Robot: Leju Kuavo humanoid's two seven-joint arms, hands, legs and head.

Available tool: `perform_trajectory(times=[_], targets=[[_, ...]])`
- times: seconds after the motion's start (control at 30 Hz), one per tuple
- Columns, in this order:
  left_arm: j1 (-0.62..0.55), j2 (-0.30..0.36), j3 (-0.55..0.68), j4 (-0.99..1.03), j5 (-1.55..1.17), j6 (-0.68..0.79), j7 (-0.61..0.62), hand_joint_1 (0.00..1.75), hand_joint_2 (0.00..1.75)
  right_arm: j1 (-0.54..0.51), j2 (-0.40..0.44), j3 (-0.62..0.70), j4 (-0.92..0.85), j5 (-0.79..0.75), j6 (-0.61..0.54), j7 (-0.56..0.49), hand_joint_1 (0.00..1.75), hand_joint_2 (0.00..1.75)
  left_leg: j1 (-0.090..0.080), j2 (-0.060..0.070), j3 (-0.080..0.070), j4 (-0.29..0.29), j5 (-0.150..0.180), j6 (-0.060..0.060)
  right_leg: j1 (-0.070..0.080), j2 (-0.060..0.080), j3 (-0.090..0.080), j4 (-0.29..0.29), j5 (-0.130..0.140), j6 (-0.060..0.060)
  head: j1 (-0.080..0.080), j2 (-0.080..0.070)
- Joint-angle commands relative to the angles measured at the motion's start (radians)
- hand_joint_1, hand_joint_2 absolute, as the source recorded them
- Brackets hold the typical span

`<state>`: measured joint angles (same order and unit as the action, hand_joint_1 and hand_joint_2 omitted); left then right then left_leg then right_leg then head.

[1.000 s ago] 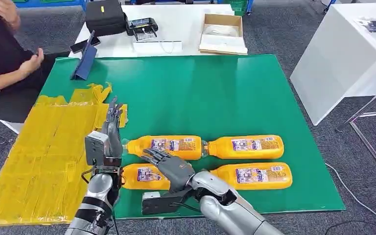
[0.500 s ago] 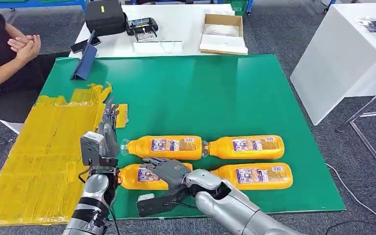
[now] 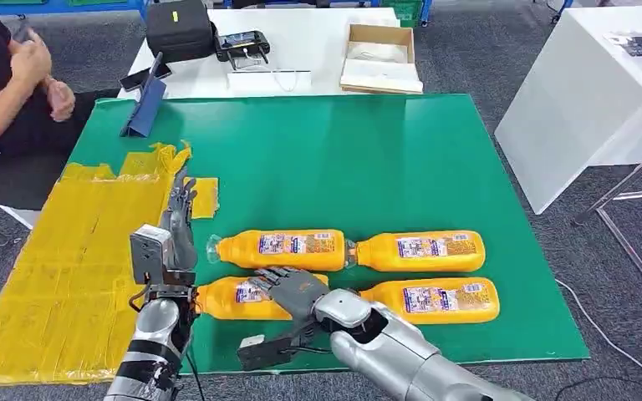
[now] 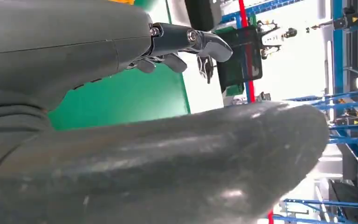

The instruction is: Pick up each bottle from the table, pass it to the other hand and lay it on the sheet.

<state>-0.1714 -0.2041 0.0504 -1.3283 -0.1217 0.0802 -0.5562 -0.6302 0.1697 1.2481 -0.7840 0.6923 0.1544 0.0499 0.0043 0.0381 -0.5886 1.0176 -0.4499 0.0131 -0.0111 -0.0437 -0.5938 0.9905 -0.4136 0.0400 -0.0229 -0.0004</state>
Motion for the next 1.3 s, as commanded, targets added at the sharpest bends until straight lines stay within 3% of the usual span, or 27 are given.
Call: perform_trajectory(times=[0.03,0.27,0.33,0.47,0.63,0.67,0.73,0.87,1.0,1.1,1.3], targets=[[-0.054,-0.007,0.016,0.050,0.024,0.011,0.021,0.00,0.00,0.069,0.026,0.130,0.224,0.044,0.064,0.004,1.75,1.75,0.002,-0.006,0.006,-0.003,0.001,-0.001,0.001,0.001,0.006,-0.003,0.000,-0.002,0.000,0.000],[-0.049,-0.011,0.025,0.039,0.037,0.026,0.018,0.00,0.00,0.066,0.033,0.124,0.233,0.045,0.066,0.007,1.75,1.75,0.001,0.005,0.013,-0.002,-0.001,-0.002,0.001,0.006,0.010,-0.003,0.000,-0.001,0.000,0.000],[-0.052,-0.044,0.086,0.012,0.104,0.101,-0.010,0.00,0.00,0.070,0.033,0.115,0.240,0.039,0.075,0.010,1.75,1.75,0.002,0.000,0.014,-0.005,0.001,-0.002,0.001,0.005,0.012,-0.005,0.001,-0.002,0.000,0.000],[-0.054,-0.061,0.192,-0.063,0.227,0.255,-0.065,0.00,0.00,0.067,0.036,0.106,0.243,0.013,0.093,0.016,1.75,1.75,0.002,0.003,0.016,-0.003,0.000,-0.002,0.001,0.007,0.013,-0.004,0.001,-0.002,0.000,0.000],[-0.103,-0.063,0.215,-0.054,0.217,0.420,-0.111,0.00,0.00,0.073,0.056,-0.010,0.289,-0.134,0.096,0.023,1.75,1.75,0.002,0.003,0.020,-0.002,-0.001,-0.002,0.001,0.005,0.016,-0.003,0.000,-0.002,0.000,0.000],[-0.136,-0.058,0.199,-0.019,0.220,0.456,-0.116,0.00,1.75,0.061,0.058,-0.042,0.303,-0.182,0.098,0.013,1.75,1.75,0.003,-0.001,0.019,-0.002,0.001,-0.002,0.002,0.003,0.014,-0.004,0.000,-0.003,0.000,0.000],[-0.187,-0.057,0.192,0.035,0.261,0.520,-0.142,0.00,1.75,0.059,0.062,-0.199,0.314,-0.352,0.058,-0.044,1.75,1.75,0.002,-0.004,0.018,-0.002,0.001,-0.003,0.001,0.000,0.006,-0.003,-0.002,-0.007,0.001,0.000],[-0.197,-0.048,0.178,0.043,0.272,0.547,-0.142,0.00,1.75,0.086,0.049,-0.338,0.261,-0.490,-0.006,-0.168,1.75,1.75,0.002,-0.001,0.022,-0.003,0.000,-0.003,0.001,0.004,0.009,-0.005,-0.001,-0.007,0.001,0.000],[-0.186,-0.045,0.176,0.034,0.276,0.549,-0.142,0.00,1.75,0.110,0.041,-0.362,0.222,-0.515,-0.030,-0.195,1.75,1.75,0.002,0.007,0.025,-0.002,-0.003,-0.002,0.001,0.007,0.021,-0.003,0.001,-0.006,0.001,0.000],[-0.180,-0.025,0.170,0.079,0.334,0.506,-0.138,0.00,1.75,0.179,0.034,-0.441,0.095,-0.566,-0.122,-0.303,1.75,1.75,0.002,0.006,0.024,-0.003,-0.002,-0.003,0.001,0.008,0.020,-0.004,0.002,-0.006,0.001,0.000],[-0.196,0.017,0.153,0.202,0.445,0.373,-0.086,0.00,1.75,0.282,0.047,-0.532,-0.080,-0.595,-0.148,-0.379,1.75,1.75,0.001,0.006,0.016,-0.002,-0.002,-0.003,0.002,0.009,0.012,-0.002,0.002,-0.006,0.000,0.000]])
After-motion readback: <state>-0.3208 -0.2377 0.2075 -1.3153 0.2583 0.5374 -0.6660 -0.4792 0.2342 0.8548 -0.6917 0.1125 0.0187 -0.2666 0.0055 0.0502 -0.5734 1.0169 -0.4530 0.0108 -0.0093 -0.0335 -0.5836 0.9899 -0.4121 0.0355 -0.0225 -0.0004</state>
